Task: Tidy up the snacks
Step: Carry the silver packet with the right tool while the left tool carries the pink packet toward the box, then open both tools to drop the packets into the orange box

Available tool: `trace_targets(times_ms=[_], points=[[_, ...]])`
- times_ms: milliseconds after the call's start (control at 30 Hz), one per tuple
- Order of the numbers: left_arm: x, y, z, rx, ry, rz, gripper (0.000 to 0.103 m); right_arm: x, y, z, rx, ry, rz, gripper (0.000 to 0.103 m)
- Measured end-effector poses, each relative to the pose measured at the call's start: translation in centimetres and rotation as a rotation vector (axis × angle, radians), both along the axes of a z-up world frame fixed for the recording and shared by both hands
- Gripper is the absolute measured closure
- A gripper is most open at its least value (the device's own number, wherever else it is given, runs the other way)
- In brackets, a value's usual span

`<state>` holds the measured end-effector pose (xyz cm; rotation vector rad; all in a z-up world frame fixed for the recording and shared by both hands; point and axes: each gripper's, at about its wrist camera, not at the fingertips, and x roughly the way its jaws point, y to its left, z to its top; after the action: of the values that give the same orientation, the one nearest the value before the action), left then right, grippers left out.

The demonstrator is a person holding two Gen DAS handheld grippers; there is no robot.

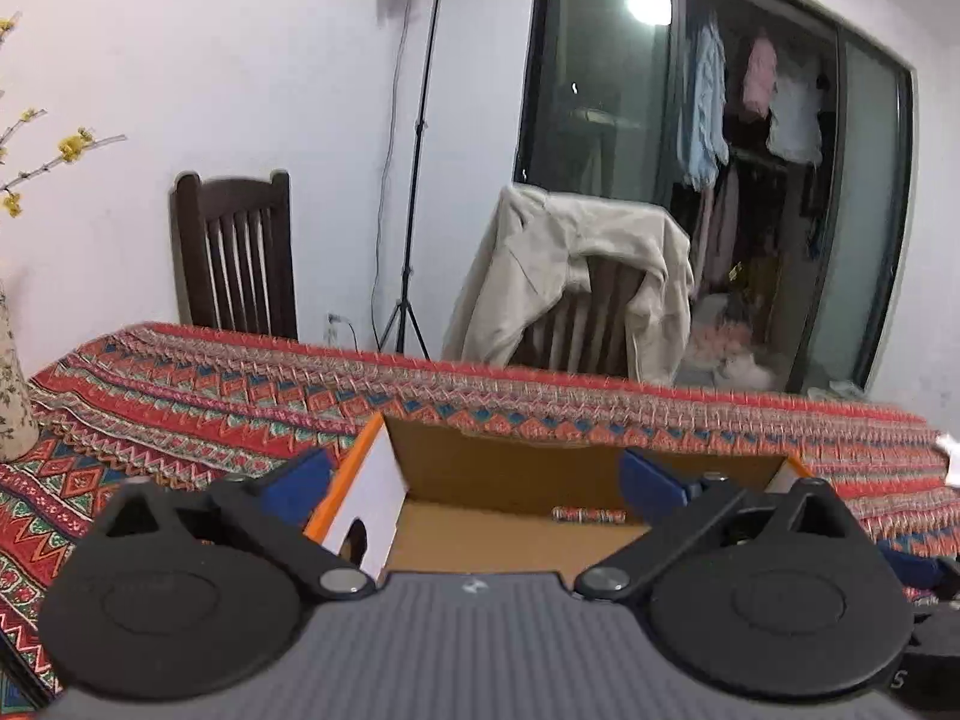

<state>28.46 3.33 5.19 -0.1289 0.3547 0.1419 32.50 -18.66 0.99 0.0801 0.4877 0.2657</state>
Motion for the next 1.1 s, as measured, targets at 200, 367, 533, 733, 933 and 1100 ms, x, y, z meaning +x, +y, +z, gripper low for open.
trace_targets(times_ms=[200, 367, 533, 733, 933, 1100], points=[[-0.1, -0.2, 0.3, -0.006, 0.007, 0.001, 0.0, -0.5, -0.4, 0.4, 0.004, -0.02, -0.012, 0.0], [-1.0, -0.1, 1.4, -0.015, -0.014, 0.005, 0.0, -1.6, -0.9, 1.3, 0.012, -0.055, -0.014, 0.0], [-3.2, -0.5, 3.7, -0.01, -0.064, 0.005, 0.0, -3.4, -1.4, 3.2, 0.017, -0.113, -0.02, 0.0], [-7.0, -0.2, 6.4, -0.044, -0.12, -0.022, 0.0, -7.4, -1.9, 5.6, 0.006, -0.188, -0.009, 0.0], [-11.1, -0.3, 7.0, -0.039, -0.132, -0.034, 0.0, -11.9, -3.1, 6.7, 0.005, -0.232, 0.025, 0.0], [-14.7, -0.3, 6.4, -0.023, -0.124, -0.045, 0.0, -15.4, -3.6, 6.4, -0.017, -0.238, 0.051, 0.0]])
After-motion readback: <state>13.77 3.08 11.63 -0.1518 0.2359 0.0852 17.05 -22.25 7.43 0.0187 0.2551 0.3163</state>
